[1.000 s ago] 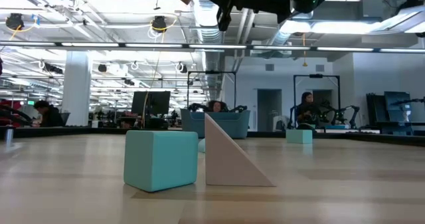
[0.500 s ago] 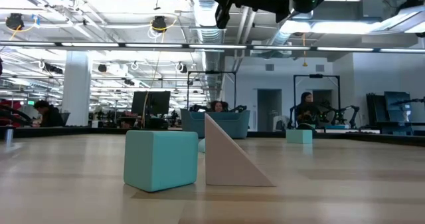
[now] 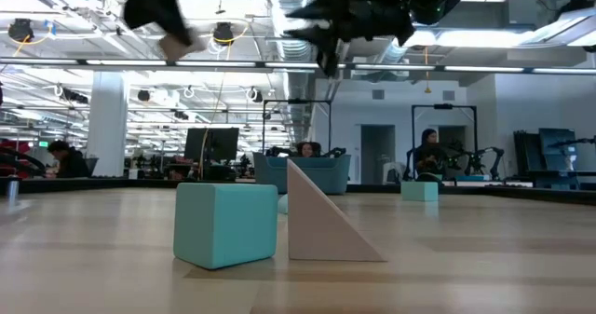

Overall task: Sort & place blocks by color
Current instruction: Put the top brown block into the transparent bin

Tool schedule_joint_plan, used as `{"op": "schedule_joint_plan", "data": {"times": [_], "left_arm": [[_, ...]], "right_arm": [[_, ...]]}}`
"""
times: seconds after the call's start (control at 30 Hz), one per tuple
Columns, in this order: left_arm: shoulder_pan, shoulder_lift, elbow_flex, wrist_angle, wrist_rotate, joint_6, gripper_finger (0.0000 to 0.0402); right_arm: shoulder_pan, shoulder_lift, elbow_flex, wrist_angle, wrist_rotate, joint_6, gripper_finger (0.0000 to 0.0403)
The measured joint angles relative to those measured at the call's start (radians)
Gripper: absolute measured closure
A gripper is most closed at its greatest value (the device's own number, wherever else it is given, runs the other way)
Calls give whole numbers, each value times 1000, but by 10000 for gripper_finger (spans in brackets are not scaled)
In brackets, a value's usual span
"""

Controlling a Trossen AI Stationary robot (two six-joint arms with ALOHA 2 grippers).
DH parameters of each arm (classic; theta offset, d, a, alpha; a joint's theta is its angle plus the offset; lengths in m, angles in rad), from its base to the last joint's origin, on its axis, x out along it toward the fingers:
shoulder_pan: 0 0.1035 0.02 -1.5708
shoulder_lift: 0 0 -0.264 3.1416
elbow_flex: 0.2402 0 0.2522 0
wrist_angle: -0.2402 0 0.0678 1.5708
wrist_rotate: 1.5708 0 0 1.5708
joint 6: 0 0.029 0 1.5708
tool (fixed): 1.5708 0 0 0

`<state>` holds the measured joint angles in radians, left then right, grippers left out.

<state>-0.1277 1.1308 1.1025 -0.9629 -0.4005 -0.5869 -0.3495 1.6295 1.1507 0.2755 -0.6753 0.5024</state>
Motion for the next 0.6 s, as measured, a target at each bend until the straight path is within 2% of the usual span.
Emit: {"op": "schedule_joint_plan", "data": {"times": [0.1,0.17,0.3,0.37,0.47,0.6], "left_arm": [[-75,-13,-49,-65,22,-117,362],[-168,-43,-125,-77,22,-232,361],[-400,-123,-265,-15,49,-598,365],[-501,-130,-296,-27,118,-772,369],[-620,-94,-300,-43,278,-921,370],[-746,-35,-300,-8,355,-1055,365]], "right_arm": [[-5,0,0,-112,49,3,274],[-4,-7,-19,-115,70,44,279],[2,-63,-53,-102,77,42,290],[3,-95,-83,-99,81,30,294],[4,-131,-128,-104,87,16,296],[-5,-172,-188,-102,100,9,296]]}}
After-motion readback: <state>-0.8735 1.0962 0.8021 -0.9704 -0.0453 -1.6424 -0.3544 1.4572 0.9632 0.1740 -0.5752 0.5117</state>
